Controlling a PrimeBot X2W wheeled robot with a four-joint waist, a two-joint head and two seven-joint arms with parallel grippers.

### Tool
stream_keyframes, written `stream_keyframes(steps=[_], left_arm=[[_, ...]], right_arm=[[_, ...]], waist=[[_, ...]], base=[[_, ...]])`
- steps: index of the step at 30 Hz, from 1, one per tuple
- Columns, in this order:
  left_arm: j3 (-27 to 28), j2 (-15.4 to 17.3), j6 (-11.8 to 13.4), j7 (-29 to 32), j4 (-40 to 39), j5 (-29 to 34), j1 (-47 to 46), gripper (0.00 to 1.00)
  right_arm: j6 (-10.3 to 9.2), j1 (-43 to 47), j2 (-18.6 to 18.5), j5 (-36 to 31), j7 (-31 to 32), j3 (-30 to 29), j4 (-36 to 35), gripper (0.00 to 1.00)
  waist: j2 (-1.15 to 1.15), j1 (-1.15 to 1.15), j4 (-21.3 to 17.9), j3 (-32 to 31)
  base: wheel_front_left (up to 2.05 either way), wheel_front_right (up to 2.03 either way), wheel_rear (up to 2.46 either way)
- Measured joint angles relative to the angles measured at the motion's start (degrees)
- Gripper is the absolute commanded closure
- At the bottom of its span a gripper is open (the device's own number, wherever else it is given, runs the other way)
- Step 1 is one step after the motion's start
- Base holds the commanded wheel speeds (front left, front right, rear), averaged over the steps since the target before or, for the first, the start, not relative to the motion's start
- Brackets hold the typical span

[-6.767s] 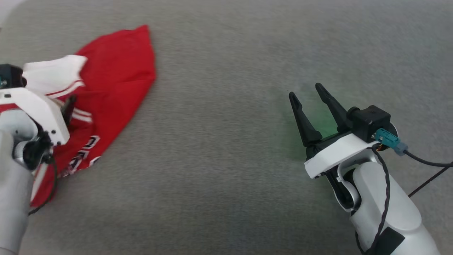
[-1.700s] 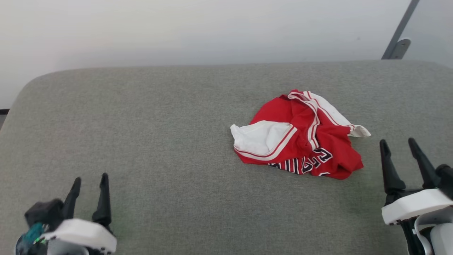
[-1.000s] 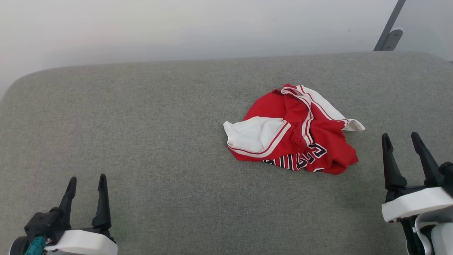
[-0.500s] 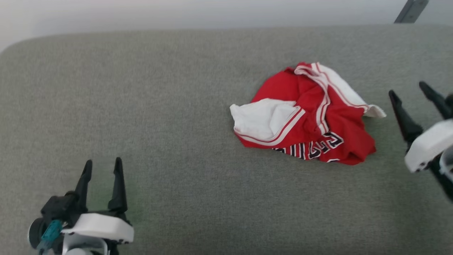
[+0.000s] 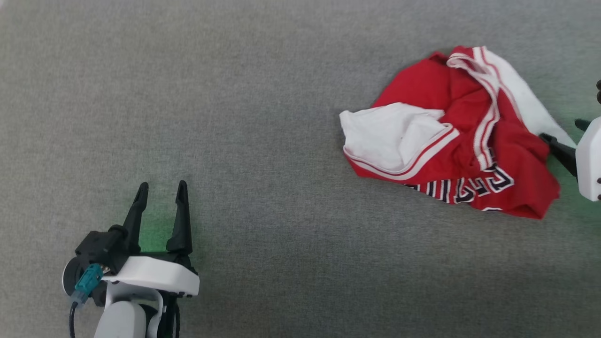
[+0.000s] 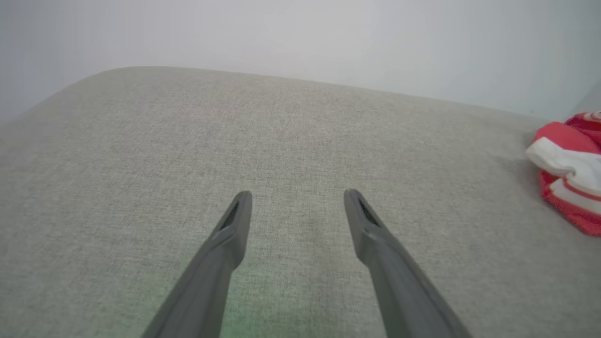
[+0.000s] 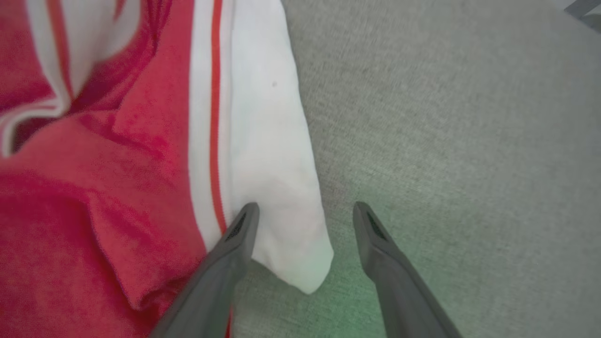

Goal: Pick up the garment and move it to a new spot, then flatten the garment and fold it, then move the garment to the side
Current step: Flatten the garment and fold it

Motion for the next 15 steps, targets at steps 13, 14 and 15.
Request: stream_keyframes(steps=[13, 14, 15], left_arm=[[-0.4, -0.5, 0.0, 0.0, 0.5, -0.4, -2.0, 0.00], [-0.2, -0.5, 0.0, 0.0, 0.6, -0.4, -2.0, 0.00], [-0.3, -0.6, 0.0, 0.0, 0.7, -0.5, -2.1, 0.00]], right_arm=[[0.01, -5.0, -3.2, 6.9, 3.0, 7.5, 1.6, 1.00], [0.03, -5.2, -3.2, 7.0, 2.0, 7.7, 1.8, 1.00], [0.12, -5.5, -3.2, 6.9, 0.7, 7.6, 2.4, 1.00]], waist=[[0.00, 0.00, 1.3, 4.5], [0.00, 0.00, 1.2, 4.5], [0.00, 0.00, 1.0, 4.4]], base=[[0.00, 0.00, 0.00], [0.00, 0.00, 0.00], [0.00, 0.00, 0.00]])
